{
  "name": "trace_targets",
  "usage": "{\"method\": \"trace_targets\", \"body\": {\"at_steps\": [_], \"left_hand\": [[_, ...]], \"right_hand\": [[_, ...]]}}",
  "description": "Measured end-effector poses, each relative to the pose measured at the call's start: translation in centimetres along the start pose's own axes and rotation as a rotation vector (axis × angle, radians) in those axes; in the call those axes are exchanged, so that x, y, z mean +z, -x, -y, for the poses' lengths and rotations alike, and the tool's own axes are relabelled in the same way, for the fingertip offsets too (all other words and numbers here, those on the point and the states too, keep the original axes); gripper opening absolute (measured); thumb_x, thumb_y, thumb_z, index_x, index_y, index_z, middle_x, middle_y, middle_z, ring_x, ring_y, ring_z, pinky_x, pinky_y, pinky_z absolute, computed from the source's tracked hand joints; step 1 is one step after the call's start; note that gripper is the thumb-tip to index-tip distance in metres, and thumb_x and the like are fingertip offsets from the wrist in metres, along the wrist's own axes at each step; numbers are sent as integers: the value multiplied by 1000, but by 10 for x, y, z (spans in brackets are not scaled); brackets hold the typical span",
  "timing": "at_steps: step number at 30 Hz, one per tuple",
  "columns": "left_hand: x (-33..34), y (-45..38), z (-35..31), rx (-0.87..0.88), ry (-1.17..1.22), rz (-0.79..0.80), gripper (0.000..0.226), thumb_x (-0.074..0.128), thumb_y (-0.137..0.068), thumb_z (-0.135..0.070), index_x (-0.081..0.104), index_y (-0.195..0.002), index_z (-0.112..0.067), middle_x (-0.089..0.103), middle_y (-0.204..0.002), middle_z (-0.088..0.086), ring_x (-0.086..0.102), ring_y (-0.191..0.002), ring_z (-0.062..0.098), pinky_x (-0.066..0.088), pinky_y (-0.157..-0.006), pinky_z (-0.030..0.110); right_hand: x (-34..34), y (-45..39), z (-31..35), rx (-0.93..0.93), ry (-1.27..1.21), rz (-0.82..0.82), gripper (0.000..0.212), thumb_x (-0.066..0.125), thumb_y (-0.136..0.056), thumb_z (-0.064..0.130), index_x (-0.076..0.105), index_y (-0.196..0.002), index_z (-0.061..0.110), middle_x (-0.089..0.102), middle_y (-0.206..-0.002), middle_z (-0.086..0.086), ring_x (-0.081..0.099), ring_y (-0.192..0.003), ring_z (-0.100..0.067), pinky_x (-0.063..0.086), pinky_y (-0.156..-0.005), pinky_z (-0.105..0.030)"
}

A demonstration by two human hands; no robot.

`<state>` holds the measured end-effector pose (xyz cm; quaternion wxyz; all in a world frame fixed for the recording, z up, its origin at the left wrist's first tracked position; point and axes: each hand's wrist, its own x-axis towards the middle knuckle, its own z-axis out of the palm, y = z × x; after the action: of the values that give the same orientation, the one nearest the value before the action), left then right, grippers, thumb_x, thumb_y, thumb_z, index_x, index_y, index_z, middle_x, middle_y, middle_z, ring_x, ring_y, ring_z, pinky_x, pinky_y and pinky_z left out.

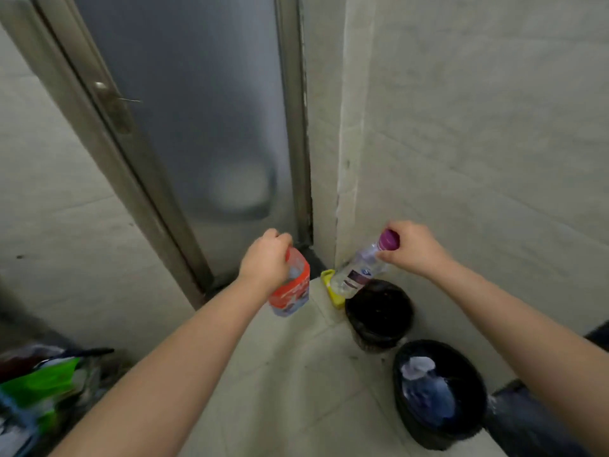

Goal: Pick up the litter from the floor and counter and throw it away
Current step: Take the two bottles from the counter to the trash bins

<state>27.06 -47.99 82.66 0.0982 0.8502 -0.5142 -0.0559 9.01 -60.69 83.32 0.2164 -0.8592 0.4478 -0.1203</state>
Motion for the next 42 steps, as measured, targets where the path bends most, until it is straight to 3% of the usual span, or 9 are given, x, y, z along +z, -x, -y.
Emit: {"method": "trace_targets", "body": {"at_steps": [5, 12, 15, 18, 21, 25, 33, 37, 42], "left_hand": [[69, -101, -53, 71, -34, 200, 30, 55, -90, -17, 58, -117, -5, 55, -123, 16, 52, -118, 32, 43, -96, 35], [167, -243, -96, 136, -31, 401, 28, 55, -89, -14, 61, -115, -6, 59, -121, 15, 54, -117, 31, 43, -97, 34], [224, -293, -100, 114, 16, 514, 33, 60, -87, -25, 61, -118, -15, 58, -119, 12, 54, -117, 30, 45, -98, 34], [287, -330, -102, 54, 45, 632, 46, 61, -88, -26, 51, -131, -12, 52, -127, 16, 50, -119, 31, 43, -101, 33], [357, -352, -101, 27, 54, 696, 44, 54, -91, -20, 46, -133, -9, 49, -132, 16, 48, -121, 30, 40, -101, 32], [464, -358, -91, 4, 50, 799, 44, 52, -92, -17, 43, -134, -5, 45, -133, 16, 43, -125, 30, 40, -101, 31], [599, -332, -66, -16, 75, 994, 52, 57, -91, -23, 41, -138, -8, 39, -139, 17, 36, -130, 33, 37, -109, 36], [588, -325, -48, 73, 27, 998, 43, 43, -97, -20, 42, -139, -11, 37, -149, 11, 29, -140, 29, 26, -117, 33], [530, -348, -27, 149, -124, 864, 49, 27, -102, -27, 23, -149, -15, 13, -161, 8, 4, -149, 28, 9, -124, 36]], "right_hand": [[13, -62, -92, 277, -16, 58, 33, 67, -82, 13, 60, -107, -8, 63, -108, -28, 59, -103, -36, 45, -82, -40], [75, -153, -189, 592, -46, 247, 13, 56, -88, 13, 57, -92, 1, 51, -72, -12, 57, -94, -32, 40, -65, -30], [118, -188, -218, 790, -166, 291, 17, 56, -91, 19, 57, -81, 5, 66, -102, -23, 60, -110, -31, 45, -83, -32], [180, -214, -258, 952, -272, 313, 37, 63, -86, 26, 61, -108, -4, 65, -114, -22, 62, -111, -34, 49, -90, -36], [234, -231, -288, 1077, -283, 368, 44, 63, -86, 25, 52, -116, -6, 60, -121, -23, 57, -115, -36, 43, -99, -41], [322, -239, -336, 1177, -361, 387, 43, 63, -85, 18, 51, -118, -6, 60, -121, -25, 56, -113, -36, 44, -87, -36], [443, -238, -388, 1169, -334, 534, 34, 52, -88, 7, 53, -121, -2, 59, -123, -24, 55, -115, -37, 41, -83, -31], [436, -238, -376, 950, -215, 721, 50, 47, -92, 9, 35, -141, 3, 39, -147, -16, 35, -137, -31, 25, -111, -29], [398, -274, -346, 664, 86, 875, 60, 37, -98, 34, 13, -150, 16, 9, -160, -6, 4, -148, -31, 16, -119, -46]]}}
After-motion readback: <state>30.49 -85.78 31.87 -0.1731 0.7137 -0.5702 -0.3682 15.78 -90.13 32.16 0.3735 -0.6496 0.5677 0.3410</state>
